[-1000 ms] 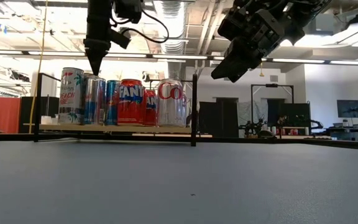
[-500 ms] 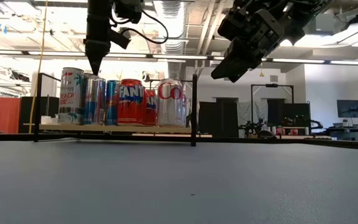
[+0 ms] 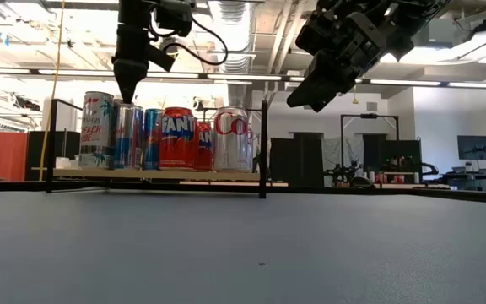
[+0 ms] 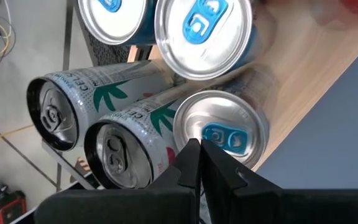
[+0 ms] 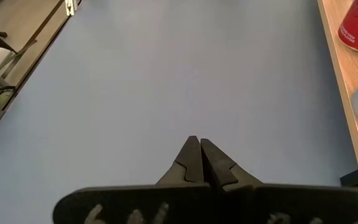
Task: Place canned beverage on shelf
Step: Adjust the blue cans on the shelf
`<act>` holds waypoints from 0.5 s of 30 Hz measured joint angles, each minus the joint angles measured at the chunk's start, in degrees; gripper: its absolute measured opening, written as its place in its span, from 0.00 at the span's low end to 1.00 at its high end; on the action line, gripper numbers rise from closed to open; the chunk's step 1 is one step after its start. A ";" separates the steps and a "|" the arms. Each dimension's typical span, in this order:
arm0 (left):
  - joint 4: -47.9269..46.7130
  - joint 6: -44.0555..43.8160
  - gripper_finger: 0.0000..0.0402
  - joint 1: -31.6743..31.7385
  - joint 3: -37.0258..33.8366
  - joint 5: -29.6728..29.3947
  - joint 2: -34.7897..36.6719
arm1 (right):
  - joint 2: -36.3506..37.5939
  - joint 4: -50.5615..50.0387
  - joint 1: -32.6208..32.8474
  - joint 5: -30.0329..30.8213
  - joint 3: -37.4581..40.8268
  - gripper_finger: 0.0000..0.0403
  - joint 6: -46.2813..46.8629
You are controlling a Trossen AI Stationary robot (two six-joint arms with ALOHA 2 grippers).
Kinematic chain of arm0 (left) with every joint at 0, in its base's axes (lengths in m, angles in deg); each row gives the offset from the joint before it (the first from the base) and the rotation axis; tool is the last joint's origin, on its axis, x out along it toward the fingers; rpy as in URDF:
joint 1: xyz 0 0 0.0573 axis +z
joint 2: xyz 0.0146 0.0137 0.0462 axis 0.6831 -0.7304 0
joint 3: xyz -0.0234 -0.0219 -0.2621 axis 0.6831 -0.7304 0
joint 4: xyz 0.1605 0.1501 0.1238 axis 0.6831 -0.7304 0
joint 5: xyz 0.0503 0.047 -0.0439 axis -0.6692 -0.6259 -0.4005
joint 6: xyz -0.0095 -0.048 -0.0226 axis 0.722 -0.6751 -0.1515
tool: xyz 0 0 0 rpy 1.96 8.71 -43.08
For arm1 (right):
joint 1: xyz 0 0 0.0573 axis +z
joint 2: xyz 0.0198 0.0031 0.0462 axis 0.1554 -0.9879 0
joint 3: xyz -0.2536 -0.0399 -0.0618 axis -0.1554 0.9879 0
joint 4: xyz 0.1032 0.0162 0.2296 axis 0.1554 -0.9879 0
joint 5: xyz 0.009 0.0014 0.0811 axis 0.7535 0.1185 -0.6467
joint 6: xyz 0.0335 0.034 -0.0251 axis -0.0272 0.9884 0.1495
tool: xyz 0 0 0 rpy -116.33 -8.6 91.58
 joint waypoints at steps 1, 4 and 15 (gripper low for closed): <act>0.23 0.01 0.00 0.00 0.00 0.20 0.00 | 0.01 0.00 0.00 0.00 0.00 0.00 0.00; 0.45 0.02 0.00 0.00 0.00 0.30 0.00 | 0.01 0.00 0.00 0.00 0.00 0.00 0.00; 0.63 -0.29 0.00 -0.02 -0.34 -1.98 0.00 | 0.02 0.00 2.26 -0.02 0.00 0.00 0.07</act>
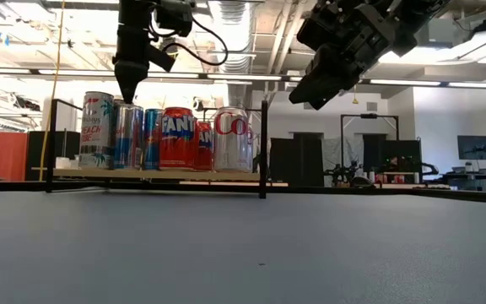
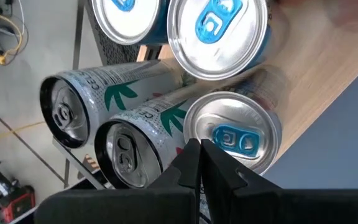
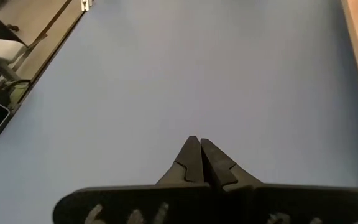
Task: Place canned beverage on shelf
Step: Adjust the blue cans on the shelf
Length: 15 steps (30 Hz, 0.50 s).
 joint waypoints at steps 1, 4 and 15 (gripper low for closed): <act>-0.03 -0.16 0.00 0.00 -0.18 -0.14 0.00 | -0.01 -0.01 0.21 0.00 0.00 0.00 0.00; 0.51 -0.19 0.00 -0.26 -1.01 -0.06 0.00 | 0.00 -0.02 0.88 0.02 0.00 0.00 -0.06; 1.10 -0.17 0.00 -0.90 -3.00 0.20 0.13 | -0.01 -0.02 0.97 0.02 0.00 0.00 -0.17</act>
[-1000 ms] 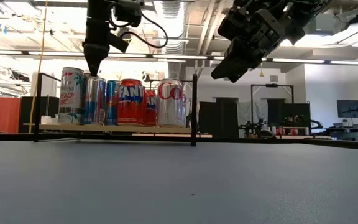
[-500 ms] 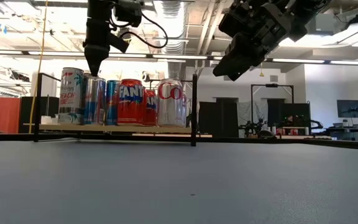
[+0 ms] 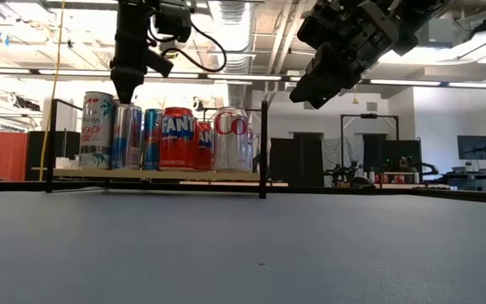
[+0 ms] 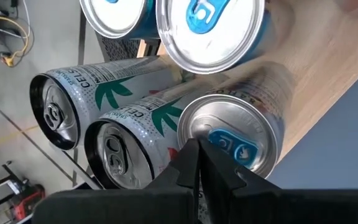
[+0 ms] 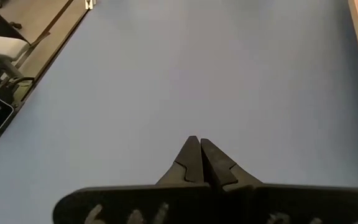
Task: Place canned beverage on shelf
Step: Adjust the blue cans on the shelf
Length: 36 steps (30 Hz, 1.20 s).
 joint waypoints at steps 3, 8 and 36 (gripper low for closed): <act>0.12 0.04 0.00 -0.63 0.00 0.56 0.00 | 0.01 0.02 0.00 0.00 0.00 0.00 0.00; 0.11 -0.04 0.00 -1.82 0.63 1.86 -0.05 | 0.01 0.04 -0.02 0.00 0.00 0.00 0.00; 0.14 -0.35 0.00 -3.16 2.34 4.87 -0.15 | 0.01 0.04 -0.07 0.02 0.00 0.00 0.00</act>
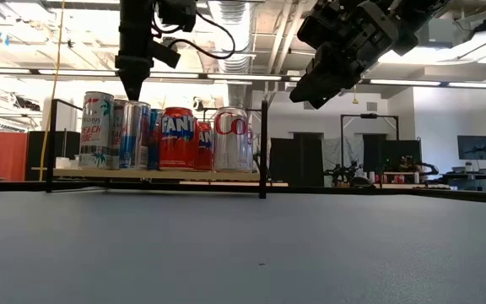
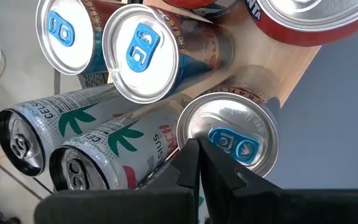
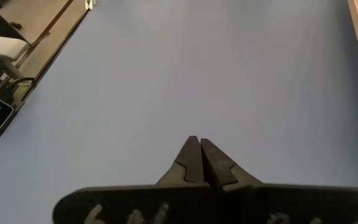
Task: Place canned beverage on shelf
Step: Adjust the blue cans on the shelf
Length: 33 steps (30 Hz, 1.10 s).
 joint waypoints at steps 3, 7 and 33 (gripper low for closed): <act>-0.63 1.03 0.00 -0.02 1.65 0.58 0.08 | 0.00 0.00 0.00 0.00 0.00 0.00 0.00; -1.28 1.98 0.00 -0.15 7.30 2.72 0.27 | -0.01 0.24 -0.45 0.00 0.00 0.00 0.02; 9.04 9.25 0.00 5.78 9.03 8.11 -8.42 | -0.02 0.33 -0.63 0.00 0.00 0.00 -0.15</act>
